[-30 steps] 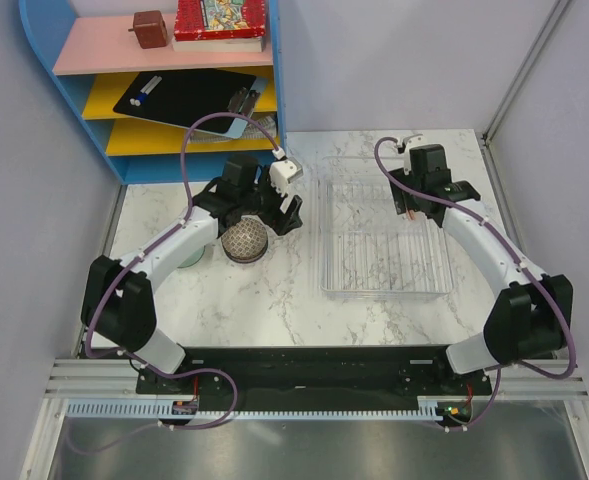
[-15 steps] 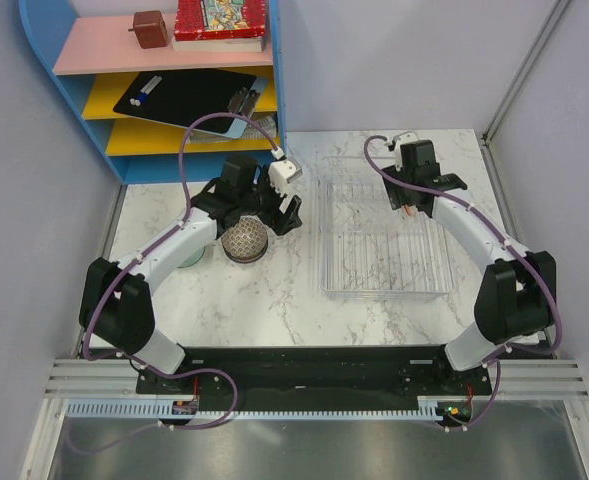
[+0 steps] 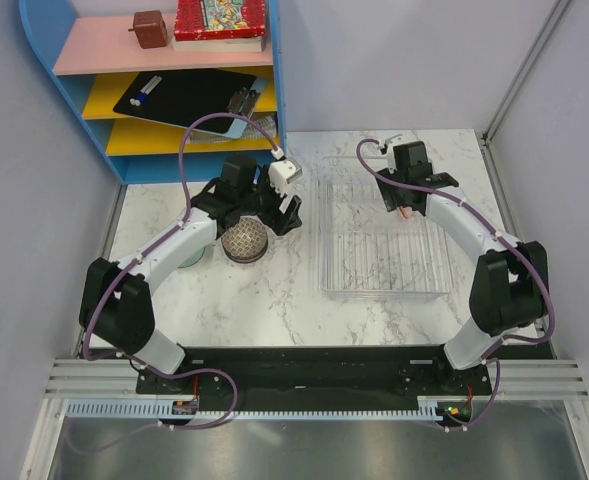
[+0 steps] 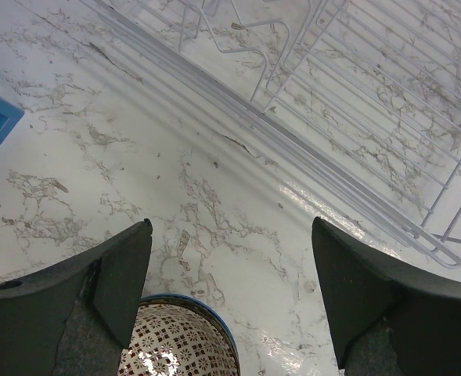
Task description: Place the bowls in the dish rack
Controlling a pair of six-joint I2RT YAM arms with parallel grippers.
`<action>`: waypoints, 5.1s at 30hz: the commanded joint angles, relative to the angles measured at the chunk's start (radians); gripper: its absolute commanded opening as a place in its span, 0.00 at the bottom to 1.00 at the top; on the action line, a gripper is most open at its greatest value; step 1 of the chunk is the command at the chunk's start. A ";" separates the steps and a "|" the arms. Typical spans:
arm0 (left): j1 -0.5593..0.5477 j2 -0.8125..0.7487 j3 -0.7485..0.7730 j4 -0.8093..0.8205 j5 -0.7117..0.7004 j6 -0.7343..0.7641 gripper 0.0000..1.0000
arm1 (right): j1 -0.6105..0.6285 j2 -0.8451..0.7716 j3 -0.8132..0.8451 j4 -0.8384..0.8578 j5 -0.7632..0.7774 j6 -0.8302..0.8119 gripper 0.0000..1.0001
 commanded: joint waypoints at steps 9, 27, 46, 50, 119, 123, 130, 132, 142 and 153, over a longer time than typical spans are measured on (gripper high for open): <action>-0.002 -0.058 -0.008 0.030 -0.010 0.021 0.89 | 0.010 0.023 -0.001 0.051 -0.023 0.005 0.15; -0.002 -0.090 -0.017 0.013 -0.026 0.038 0.89 | 0.013 0.045 -0.024 0.015 -0.043 0.035 0.34; 0.021 -0.113 -0.014 -0.061 -0.225 0.040 0.91 | 0.013 -0.171 0.032 -0.091 0.033 -0.033 0.98; 0.117 -0.131 -0.020 -0.084 -0.259 0.035 0.91 | 0.008 -0.240 -0.001 -0.039 0.127 -0.035 0.97; 0.806 -0.453 -0.431 -0.256 -0.062 0.227 0.95 | -0.106 -0.001 0.146 -0.133 0.034 0.140 0.98; 0.805 -0.449 -0.439 -0.246 -0.076 0.241 0.95 | -0.090 -0.032 0.169 -0.136 0.051 0.134 0.98; 0.825 -0.407 -0.459 -0.200 -0.098 0.287 0.93 | -0.087 -0.113 0.129 -0.133 -0.032 0.099 0.98; 0.831 -0.392 -0.466 -0.180 -0.093 0.299 0.93 | -0.087 -0.144 0.109 -0.133 -0.053 0.078 0.98; 0.839 -0.207 -0.400 -0.058 -0.026 0.279 0.91 | -0.087 -0.196 0.051 -0.114 -0.125 0.064 0.98; 0.837 -0.052 -0.342 -0.041 0.039 0.253 0.61 | -0.087 -0.190 0.035 -0.104 -0.147 0.058 0.98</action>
